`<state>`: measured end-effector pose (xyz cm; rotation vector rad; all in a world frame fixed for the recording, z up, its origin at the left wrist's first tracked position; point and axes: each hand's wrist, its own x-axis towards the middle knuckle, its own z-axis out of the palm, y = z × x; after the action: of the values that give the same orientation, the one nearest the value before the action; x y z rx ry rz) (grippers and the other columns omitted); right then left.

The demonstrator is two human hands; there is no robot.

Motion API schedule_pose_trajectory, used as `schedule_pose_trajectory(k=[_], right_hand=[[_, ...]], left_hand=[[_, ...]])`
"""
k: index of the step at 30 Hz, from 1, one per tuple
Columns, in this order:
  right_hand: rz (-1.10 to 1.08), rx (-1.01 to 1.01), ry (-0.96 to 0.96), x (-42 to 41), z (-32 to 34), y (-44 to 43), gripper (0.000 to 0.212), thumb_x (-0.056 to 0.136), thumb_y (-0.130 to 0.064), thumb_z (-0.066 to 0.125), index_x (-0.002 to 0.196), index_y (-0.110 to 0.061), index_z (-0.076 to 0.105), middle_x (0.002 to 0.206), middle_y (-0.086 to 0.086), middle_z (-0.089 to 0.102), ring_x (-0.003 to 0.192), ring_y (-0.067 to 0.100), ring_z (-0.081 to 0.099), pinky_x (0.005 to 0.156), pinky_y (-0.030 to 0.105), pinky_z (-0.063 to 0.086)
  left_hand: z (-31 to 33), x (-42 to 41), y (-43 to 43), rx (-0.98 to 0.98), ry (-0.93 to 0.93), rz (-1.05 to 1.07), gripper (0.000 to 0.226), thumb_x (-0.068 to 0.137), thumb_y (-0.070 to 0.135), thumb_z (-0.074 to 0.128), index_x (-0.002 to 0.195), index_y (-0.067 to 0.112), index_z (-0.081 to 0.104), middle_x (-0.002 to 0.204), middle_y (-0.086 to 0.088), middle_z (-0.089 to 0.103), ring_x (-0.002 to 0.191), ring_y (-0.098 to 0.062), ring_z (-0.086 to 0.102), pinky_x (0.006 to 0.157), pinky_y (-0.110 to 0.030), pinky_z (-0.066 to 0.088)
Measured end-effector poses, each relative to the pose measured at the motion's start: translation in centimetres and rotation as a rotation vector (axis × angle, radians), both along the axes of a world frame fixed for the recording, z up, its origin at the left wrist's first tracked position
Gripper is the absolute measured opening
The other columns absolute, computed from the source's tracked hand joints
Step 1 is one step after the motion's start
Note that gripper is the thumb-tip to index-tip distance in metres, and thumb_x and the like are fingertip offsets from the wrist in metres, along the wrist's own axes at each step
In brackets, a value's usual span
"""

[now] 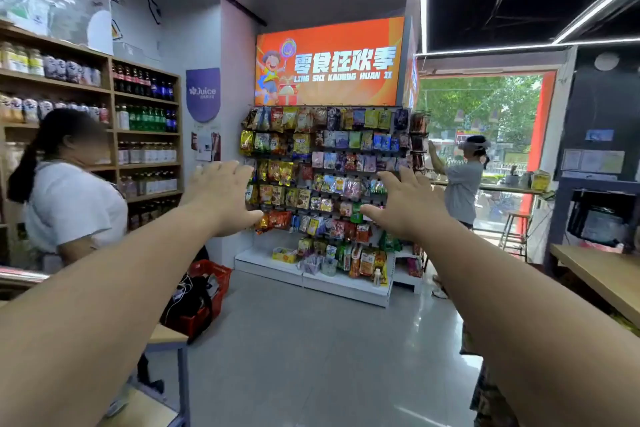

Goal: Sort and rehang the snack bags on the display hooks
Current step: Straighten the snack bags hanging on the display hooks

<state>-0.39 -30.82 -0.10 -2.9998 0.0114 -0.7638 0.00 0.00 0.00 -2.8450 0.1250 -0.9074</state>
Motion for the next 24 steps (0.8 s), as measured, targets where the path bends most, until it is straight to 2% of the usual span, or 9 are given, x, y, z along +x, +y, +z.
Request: schedule_pose_trajectory(k=[8, 12, 16, 24], right_hand=[[0.001, 0.031, 0.047, 3.4, -0.9, 0.0, 0.086, 0.089, -0.079, 0.043, 0.158, -0.033, 0.021, 0.17, 0.009, 0.011, 0.154, 0.04, 0.014, 0.119, 0.065, 0.023], [-0.017, 0.036, 0.058, 5.7, -0.9, 0.6, 0.085, 0.09, -0.079, 0.043, 0.158, -0.032, 0.022, 0.168, 0.009, 0.017, 0.152, 0.041, 0.02, 0.117, 0.065, 0.026], [-0.023, 0.027, 0.082, 9.7, -0.7, 2.3, 0.084, 0.091, -0.077, 0.042, 0.157, -0.028, 0.026, 0.164, 0.01, 0.023, 0.149, 0.042, 0.026, 0.115, 0.062, 0.033], [-0.02, 0.019, 0.115, 19.8, -1.8, 7.6, 0.082, 0.09, -0.078, 0.044, 0.155, -0.03, 0.03, 0.161, 0.01, 0.03, 0.146, 0.041, 0.03, 0.113, 0.062, 0.035]], left_hand=[[-1.1, 4.6, -0.8, 0.022, 0.033, -0.003, 0.091, 0.08, 0.073, 0.055, 0.153, 0.024, 0.034, 0.155, -0.003, 0.043, 0.141, -0.029, 0.04, 0.113, -0.051, 0.038], [-0.8, 7.4, -0.2, 0.035, 0.06, -0.015, 0.088, 0.082, 0.072, 0.055, 0.153, 0.024, 0.033, 0.152, -0.003, 0.043, 0.138, -0.03, 0.042, 0.111, -0.049, 0.038], [-0.5, 10.9, 1.5, 0.03, 0.063, -0.025, 0.085, 0.084, 0.069, 0.055, 0.153, 0.024, 0.034, 0.15, -0.003, 0.043, 0.136, -0.029, 0.042, 0.108, -0.048, 0.037], [-1.0, 20.2, 7.9, 0.003, 0.166, -0.017, 0.087, 0.086, 0.07, 0.057, 0.154, 0.021, 0.033, 0.154, -0.006, 0.04, 0.142, -0.033, 0.036, 0.111, -0.049, 0.036]])
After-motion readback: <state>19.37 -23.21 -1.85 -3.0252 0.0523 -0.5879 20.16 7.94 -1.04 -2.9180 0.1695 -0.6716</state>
